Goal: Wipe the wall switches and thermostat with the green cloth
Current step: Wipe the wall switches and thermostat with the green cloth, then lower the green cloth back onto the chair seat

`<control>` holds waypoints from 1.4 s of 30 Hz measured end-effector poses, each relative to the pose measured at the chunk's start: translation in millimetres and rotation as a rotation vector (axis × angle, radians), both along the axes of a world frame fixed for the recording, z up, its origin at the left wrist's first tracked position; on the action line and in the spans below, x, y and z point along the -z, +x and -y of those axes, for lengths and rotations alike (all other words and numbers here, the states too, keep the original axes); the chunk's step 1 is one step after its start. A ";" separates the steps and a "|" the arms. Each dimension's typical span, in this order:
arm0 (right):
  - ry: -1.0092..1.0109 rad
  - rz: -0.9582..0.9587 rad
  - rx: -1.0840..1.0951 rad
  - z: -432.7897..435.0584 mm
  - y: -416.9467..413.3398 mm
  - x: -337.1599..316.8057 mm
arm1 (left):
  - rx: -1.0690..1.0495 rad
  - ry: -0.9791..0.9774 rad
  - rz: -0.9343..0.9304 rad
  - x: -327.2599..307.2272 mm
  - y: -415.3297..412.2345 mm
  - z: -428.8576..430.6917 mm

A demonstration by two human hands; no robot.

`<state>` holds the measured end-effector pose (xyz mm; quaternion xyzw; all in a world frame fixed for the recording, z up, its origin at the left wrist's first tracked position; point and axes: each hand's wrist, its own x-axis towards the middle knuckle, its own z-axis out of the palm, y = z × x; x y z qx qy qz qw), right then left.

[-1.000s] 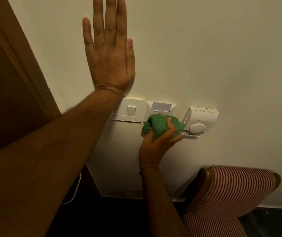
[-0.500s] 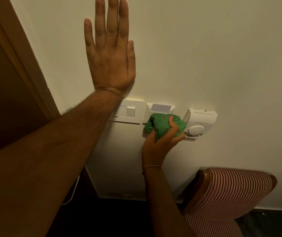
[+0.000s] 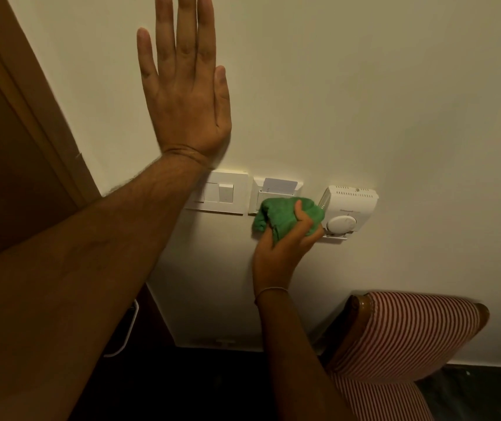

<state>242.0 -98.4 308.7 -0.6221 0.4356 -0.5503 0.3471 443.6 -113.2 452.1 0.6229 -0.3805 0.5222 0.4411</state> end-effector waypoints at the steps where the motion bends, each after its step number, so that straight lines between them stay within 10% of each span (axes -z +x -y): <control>1: 0.011 0.001 -0.006 -1.2 2.6 1.0 | 0.028 -0.004 -0.009 0.7 2.7 1.3; 22: -0.102 -0.759 -0.247 -19.2 -77.9 65.1 | -0.022 0.211 -0.170 -5.5 -57.1 -38.8; 42: 0.798 -0.920 0.053 24.2 -436.4 372.7 | 0.237 1.538 -0.490 421.7 -389.9 -136.6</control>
